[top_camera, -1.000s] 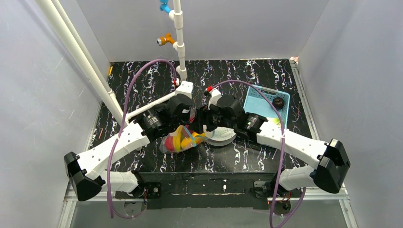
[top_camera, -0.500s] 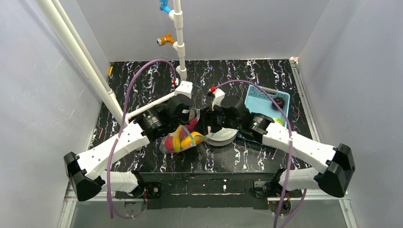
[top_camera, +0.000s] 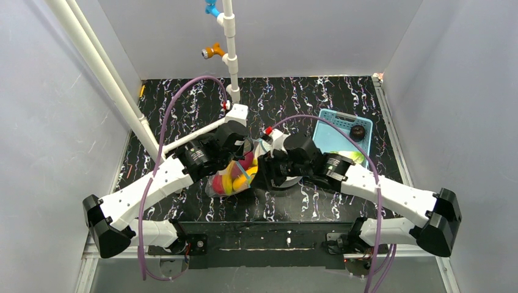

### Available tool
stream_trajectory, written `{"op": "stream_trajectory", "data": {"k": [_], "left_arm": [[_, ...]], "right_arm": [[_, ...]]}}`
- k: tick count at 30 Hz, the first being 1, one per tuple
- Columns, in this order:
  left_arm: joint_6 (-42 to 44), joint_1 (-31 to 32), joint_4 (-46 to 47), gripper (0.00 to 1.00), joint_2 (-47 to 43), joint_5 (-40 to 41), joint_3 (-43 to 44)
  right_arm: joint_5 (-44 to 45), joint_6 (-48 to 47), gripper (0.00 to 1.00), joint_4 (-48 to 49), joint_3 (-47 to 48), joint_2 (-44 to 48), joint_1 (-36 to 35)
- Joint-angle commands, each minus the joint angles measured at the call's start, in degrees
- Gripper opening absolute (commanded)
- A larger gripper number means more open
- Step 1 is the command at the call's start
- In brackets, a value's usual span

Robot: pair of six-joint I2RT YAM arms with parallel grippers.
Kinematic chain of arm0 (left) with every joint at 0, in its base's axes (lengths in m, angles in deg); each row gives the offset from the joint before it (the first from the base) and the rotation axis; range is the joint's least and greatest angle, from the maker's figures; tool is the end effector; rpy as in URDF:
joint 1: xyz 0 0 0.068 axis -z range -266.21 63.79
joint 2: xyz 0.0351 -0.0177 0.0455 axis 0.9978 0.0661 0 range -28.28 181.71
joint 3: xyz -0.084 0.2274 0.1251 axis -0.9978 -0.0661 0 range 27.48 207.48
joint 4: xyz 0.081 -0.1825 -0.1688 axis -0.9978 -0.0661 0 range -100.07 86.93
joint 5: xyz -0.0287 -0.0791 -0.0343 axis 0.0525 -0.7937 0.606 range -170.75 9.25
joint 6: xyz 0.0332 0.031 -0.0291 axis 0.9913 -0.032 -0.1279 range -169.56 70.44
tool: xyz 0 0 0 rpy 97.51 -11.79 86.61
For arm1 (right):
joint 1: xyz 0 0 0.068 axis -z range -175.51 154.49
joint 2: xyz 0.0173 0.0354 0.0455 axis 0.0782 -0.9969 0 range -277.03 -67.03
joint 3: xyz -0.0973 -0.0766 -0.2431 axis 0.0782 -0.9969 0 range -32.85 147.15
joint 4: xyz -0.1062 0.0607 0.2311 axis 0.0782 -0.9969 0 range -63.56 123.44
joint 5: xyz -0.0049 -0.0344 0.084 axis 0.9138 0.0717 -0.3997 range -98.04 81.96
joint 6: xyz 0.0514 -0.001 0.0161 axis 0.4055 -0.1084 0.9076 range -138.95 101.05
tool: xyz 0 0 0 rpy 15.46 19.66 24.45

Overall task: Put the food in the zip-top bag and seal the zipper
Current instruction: Adjust the zipper food storage bag at the center of the board.

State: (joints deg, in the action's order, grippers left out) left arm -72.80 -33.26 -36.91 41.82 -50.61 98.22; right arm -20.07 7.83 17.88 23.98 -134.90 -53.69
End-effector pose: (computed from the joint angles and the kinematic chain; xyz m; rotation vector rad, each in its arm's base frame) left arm 0.1722 -0.1985 0.3671 0.2374 2.0601 -0.2497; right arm 0.1359 0.2331 0.3213 -0.7392 2.0964 1.0976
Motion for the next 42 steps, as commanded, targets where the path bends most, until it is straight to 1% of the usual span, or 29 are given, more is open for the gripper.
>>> {"op": "stream_trajectory", "data": {"k": [1,6,9,11,15,18,20,24,26,29,31,32,33,35,36,38,40,42], "left_arm": [[-0.41,-0.21,0.56,0.0,-0.04,0.51,0.51],[-0.52,-0.21,0.33,0.0,-0.09,0.49,0.5],[-0.41,-0.21,0.14,0.0,-0.1,0.64,0.75],[-0.47,-0.21,-0.14,0.0,-0.21,1.07,0.93],[-0.8,-0.18,-0.38,0.0,-1.15,2.46,0.68],[-1.09,-0.21,-0.74,0.0,-1.99,4.46,0.47],[-1.78,-0.21,-1.04,0.0,-3.2,7.54,-0.2],[-1.92,-0.21,-0.45,0.0,-6.18,13.76,-1.63],[-2.02,-0.21,-0.13,0.03,-8.13,16.6,-2.22],[-3.56,-0.21,0.17,0.06,-12.12,20.1,-3.52],[-5.23,-0.2,0.26,0.09,-14.98,21.06,-5.19],[-6.33,-0.21,0.27,0.13,-16.79,21.29,-5.99],[-7.37,-0.21,0.24,0.22,-18.63,21.42,-7.16],[-8.73,-0.19,0.11,0.47,-21.99,21.11,-9.54],[-8.71,-0.2,0.07,0.58,-23.55,20.29,-10.32],[-7.42,-0.2,0.04,0.71,-25.79,17.72,-11.14],[-4.53,-0.21,0.82,0.81,-27.08,13.38,-11.09],[-0.44,-0.2,1.46,0.87,-27.59,7.11,-10.42]], "right_arm": [[-2.34,-0.31,0.6,0.22,2.11,-3.52,-1.03],[-3.91,-0.58,0.59,2.23,4.38,-6.73,-1.18],[-2.04,-0.84,0.54,1.31,6.57,-8.51,-1.17],[0.52,-0.21,0.47,1.16,7.23,-9.02,-1.18],[2.76,0.01,0.3,4.88,6.52,-8.6,-1.16],[4.82,-2.22,0.12,6.09,7.39,-8.8,-1.16],[7.42,-6.61,0.01,4.22,10.15,-9.49,-1.16],[11.65,-15.8,0.01,2.5,15.49,-9.49,-1.17],[13.29,-20.74,0.01,4.08,17.07,-8.8,-1.16],[10.75,-27.26,0.01,5.54,19.66,-8.65,-1.17],[8.69,-30.16,0.01,5.22,21.98,-9.12,-1.15],[7.87,-31.41,0.01,4.81,22.8,-9.58,-1.18],[7.05,-32.95,0.01,4.08,23.59,-10.11,-1.2],[5.77,-35.82,0.01,2.43,24.51,-11.17,-1.16],[4.99,-36.75,0.01,1.53,24.54,-11.61,-1.15],[2.78,-38.05,0.01,-0.78,24.62,-12.36,-1.16],[0.83,-37.79,0.01,-2.74,24.42,-12.69,-1.17],[-1.28,-37.0,0.01,-4.2,23.57,-12.42,-1.17]]}}
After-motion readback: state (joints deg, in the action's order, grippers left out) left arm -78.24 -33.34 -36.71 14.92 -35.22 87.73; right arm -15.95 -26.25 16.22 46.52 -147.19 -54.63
